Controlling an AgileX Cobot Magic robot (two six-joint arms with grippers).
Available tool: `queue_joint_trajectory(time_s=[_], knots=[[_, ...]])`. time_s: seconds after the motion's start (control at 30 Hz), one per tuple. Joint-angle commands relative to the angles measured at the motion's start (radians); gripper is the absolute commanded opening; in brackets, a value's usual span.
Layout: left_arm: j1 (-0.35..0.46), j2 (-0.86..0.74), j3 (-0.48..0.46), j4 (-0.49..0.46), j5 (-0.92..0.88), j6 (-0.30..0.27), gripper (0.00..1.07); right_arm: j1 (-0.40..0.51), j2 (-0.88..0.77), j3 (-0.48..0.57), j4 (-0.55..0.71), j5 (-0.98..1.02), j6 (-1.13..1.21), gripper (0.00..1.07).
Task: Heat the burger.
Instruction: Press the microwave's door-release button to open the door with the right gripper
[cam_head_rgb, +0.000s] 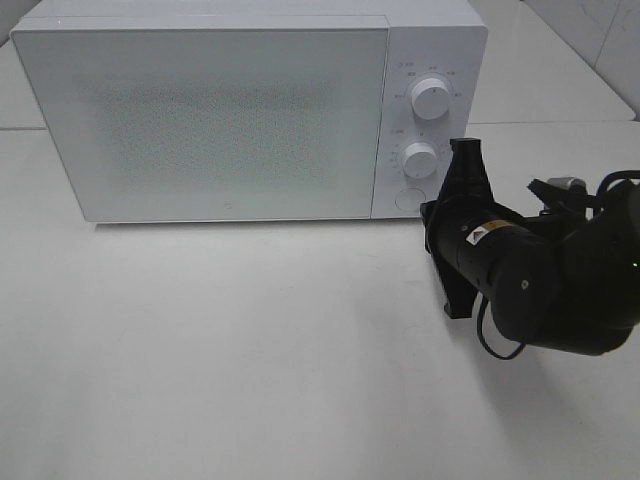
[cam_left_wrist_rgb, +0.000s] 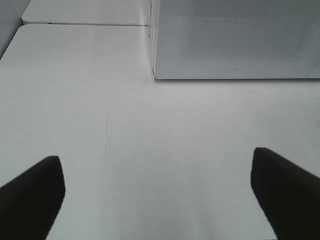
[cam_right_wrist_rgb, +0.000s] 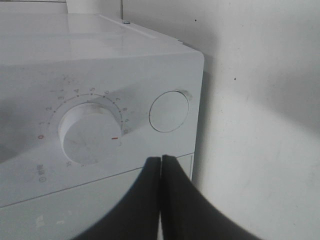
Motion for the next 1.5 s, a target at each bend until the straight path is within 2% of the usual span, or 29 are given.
queue_joint_trajectory(time_s=[0.03, 0.4, 0.7, 1.27, 1.5], knots=[[0.003, -0.023, 0.003, -0.003, -0.010, -0.005, 0.95, -0.016, 0.022, -0.037, -0.016, 0.014, -0.011, 0.01], [0.003, -0.023, 0.003, -0.003, -0.010, -0.005, 0.95, -0.019, 0.112, -0.124, -0.015, 0.015, 0.023, 0.00], [0.003, -0.023, 0.003, -0.003, -0.010, -0.005, 0.95, -0.077, 0.140, -0.200, -0.019, 0.053, -0.008, 0.00], [0.003, -0.023, 0.003, -0.003, -0.010, -0.005, 0.95, -0.077, 0.227, -0.271, -0.012, 0.071, 0.000, 0.00], [0.003, -0.023, 0.003, -0.003, -0.010, -0.005, 0.95, -0.077, 0.262, -0.303, 0.020, 0.022, -0.008, 0.00]])
